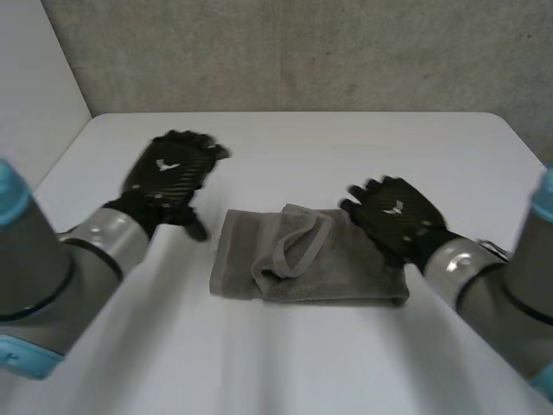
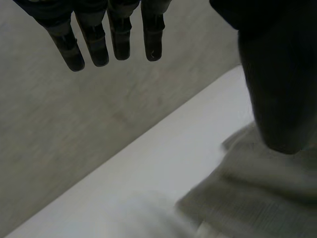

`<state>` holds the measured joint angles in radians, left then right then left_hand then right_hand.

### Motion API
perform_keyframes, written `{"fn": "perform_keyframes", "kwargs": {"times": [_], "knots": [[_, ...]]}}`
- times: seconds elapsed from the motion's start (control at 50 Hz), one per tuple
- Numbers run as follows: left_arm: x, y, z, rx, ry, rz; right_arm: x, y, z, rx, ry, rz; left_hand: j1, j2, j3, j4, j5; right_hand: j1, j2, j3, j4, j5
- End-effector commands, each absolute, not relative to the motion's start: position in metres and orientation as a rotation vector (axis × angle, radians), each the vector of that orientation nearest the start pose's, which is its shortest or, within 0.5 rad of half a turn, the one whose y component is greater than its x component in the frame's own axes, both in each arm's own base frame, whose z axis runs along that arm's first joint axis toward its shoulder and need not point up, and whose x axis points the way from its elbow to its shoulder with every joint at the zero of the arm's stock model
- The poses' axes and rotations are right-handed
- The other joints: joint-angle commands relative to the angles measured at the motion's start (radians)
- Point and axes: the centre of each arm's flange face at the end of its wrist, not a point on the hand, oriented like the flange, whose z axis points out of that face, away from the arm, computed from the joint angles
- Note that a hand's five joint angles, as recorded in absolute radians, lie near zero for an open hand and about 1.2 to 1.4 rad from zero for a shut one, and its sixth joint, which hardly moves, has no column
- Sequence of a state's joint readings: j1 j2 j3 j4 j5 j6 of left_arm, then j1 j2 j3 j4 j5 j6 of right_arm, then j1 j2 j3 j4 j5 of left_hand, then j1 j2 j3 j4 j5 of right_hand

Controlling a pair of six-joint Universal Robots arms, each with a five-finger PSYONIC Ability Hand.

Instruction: Fold the towel.

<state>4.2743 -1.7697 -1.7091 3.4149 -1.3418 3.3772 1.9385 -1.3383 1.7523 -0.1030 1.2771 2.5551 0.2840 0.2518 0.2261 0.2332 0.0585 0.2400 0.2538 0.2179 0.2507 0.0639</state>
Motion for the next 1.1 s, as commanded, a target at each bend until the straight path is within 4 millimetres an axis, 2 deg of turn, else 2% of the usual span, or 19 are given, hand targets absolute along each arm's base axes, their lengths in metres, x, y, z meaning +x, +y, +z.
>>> {"fn": "perform_keyframes", "kwargs": {"times": [0.02, 0.06, 0.08, 0.12, 0.18, 0.22, 0.32, 0.5, 0.66, 0.76, 0.84, 0.92, 1.0, 1.1], "knots": [[-0.330, -0.205, 0.225, 1.280, 2.379, -2.400, 0.223, -0.238, 0.165, -1.243, 2.146, -1.706, -0.079, -0.047, -0.052, -0.059, -0.028, -0.065, -0.079, -0.043, -0.076, -0.064], [-0.347, -0.200, 0.214, 1.350, 2.409, -2.378, 0.220, -0.239, 0.160, -1.220, 2.153, -1.699, -0.076, -0.044, -0.052, -0.059, -0.025, -0.065, -0.079, -0.043, -0.076, -0.064], [-0.347, -0.200, 0.214, 1.350, 2.410, -2.378, 0.219, -0.240, 0.157, -1.207, 2.154, -1.705, -0.076, -0.044, -0.052, -0.059, -0.025, -0.065, -0.079, -0.043, -0.076, -0.064], [-0.361, -0.197, 0.197, 1.394, 2.447, -2.325, 0.219, -0.241, 0.154, -1.197, 2.156, -1.703, -0.073, -0.041, -0.052, -0.059, -0.022, -0.065, -0.079, -0.043, -0.076, -0.064], [-0.367, -0.197, 0.189, 1.395, 2.459, -2.294, 0.218, -0.245, 0.148, -1.173, 2.166, -1.695, -0.073, -0.041, -0.052, -0.059, -0.022, -0.065, -0.079, -0.043, -0.076, -0.064], [-0.373, -0.202, 0.173, 1.368, 2.476, -2.241, 0.219, -0.245, 0.146, -1.154, 2.166, -1.689, -0.065, -0.033, -0.052, -0.059, -0.014, -0.065, -0.079, -0.043, -0.076, -0.064], [-0.378, -0.211, 0.159, 1.346, 2.466, -2.201, 0.221, -0.247, 0.139, -1.109, 2.164, -1.675, -0.062, -0.030, -0.052, -0.059, -0.011, -0.065, -0.079, -0.043, -0.076, -0.064], [-0.381, -0.217, 0.144, 1.378, 2.426, -2.159, 0.223, -0.249, 0.129, -1.109, 2.184, -1.643, -0.059, -0.027, -0.052, -0.059, -0.008, -0.065, -0.079, -0.043, -0.076, -0.064], [-0.371, -0.227, 0.136, 1.270, 2.433, -2.110, 0.224, -0.249, 0.127, -1.112, 2.186, -1.640, -0.062, -0.030, -0.052, -0.059, -0.011, -0.065, -0.079, -0.043, -0.076, -0.064], [-0.348, -0.257, 0.138, 1.047, 2.394, -2.077, 0.224, -0.249, 0.125, -1.112, 2.188, -1.636, -0.062, -0.030, -0.052, -0.059, -0.011, -0.065, -0.079, -0.043, -0.076, -0.064], [-0.336, -0.271, 0.138, 0.945, 2.369, -2.056, 0.224, -0.250, 0.125, -1.113, 2.190, -1.637, -0.065, -0.032, -0.052, -0.059, -0.014, -0.065, -0.079, -0.043, -0.076, -0.064], [-0.313, -0.288, 0.135, 0.829, 2.368, -1.996, 0.224, -0.249, 0.125, -1.113, 2.191, -1.635, -0.065, -0.032, -0.052, -0.059, -0.014, -0.065, -0.079, -0.043, -0.076, -0.064], [-0.308, -0.287, 0.132, 0.821, 2.379, -1.971, 0.223, -0.250, 0.125, -1.112, 2.190, -1.640, -0.068, -0.035, -0.052, -0.059, -0.017, -0.065, -0.079, -0.043, -0.076, -0.064], [-0.306, -0.280, 0.139, 0.820, 2.385, -1.984, 0.224, -0.250, 0.125, -1.113, 2.180, -1.655, -0.079, -0.047, -0.052, -0.059, -0.028, -0.065, -0.079, -0.043, -0.076, -0.064]]}}
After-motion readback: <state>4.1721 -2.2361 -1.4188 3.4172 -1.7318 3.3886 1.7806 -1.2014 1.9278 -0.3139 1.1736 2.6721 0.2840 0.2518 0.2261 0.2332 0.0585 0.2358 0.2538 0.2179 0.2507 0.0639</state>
